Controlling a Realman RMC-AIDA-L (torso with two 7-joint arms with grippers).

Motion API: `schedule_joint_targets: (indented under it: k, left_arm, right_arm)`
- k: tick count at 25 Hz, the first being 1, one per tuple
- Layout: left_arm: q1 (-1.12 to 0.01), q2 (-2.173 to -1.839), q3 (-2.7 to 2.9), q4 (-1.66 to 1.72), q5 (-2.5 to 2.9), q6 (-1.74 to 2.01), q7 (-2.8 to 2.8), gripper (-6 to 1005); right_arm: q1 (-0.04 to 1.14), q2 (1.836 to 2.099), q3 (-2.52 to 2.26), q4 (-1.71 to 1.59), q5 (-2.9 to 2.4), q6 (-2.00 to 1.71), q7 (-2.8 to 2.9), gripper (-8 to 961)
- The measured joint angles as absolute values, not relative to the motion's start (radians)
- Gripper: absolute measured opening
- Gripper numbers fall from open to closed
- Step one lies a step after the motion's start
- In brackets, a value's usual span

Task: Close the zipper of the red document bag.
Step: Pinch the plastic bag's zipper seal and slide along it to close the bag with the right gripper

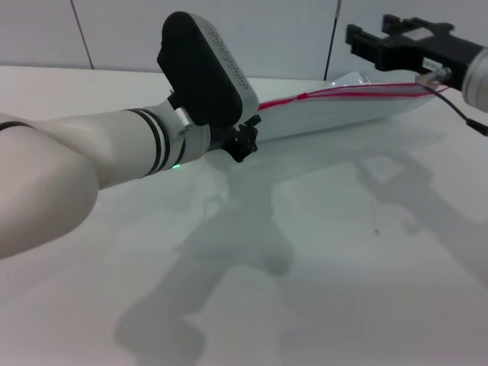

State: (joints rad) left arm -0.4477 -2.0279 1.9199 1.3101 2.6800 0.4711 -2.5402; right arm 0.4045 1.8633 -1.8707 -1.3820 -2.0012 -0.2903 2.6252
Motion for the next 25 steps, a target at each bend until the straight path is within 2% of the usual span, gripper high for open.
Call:
schedule_joint_targets:
  k: [1,5,6,7,11,25]
  left_arm:
    - [-0.448,-2.028,1.920,1.310,2.679,0.471,-2.540,58]
    - [-0.448,-2.028,1.917,1.312,2.676,0.471,-2.540,59]
    - [-0.448,-2.028,1.917,1.315,2.676,0.471,-2.540,59]
    - [-0.448,-2.028,1.917,1.316,2.675,0.471,-2.540,59]
    - [-0.444,-2.026,1.917,1.332,2.671,0.471,-2.540,59]
    - [-0.436,-2.025,1.914,1.361,2.674,0.481,-2.540,56]
  right_arm:
    - [0.404,1.863,-1.871,-1.382,-2.001,-0.290,2.625,688]
    - [0.424,1.990,-1.642,-1.383,-1.996,-0.542,2.396,652]
    - [0.431,2.016,-1.577,-1.381,-1.985,-0.605,2.335,641]
    - [0.437,2.026,-1.538,-1.374,-1.961,-0.659,2.281,631]
    - [0.483,2.014,-1.475,-1.291,-1.852,-0.783,2.107,630]
    - [0.534,2.023,-1.462,-1.236,-2.032,-0.849,1.809,625]
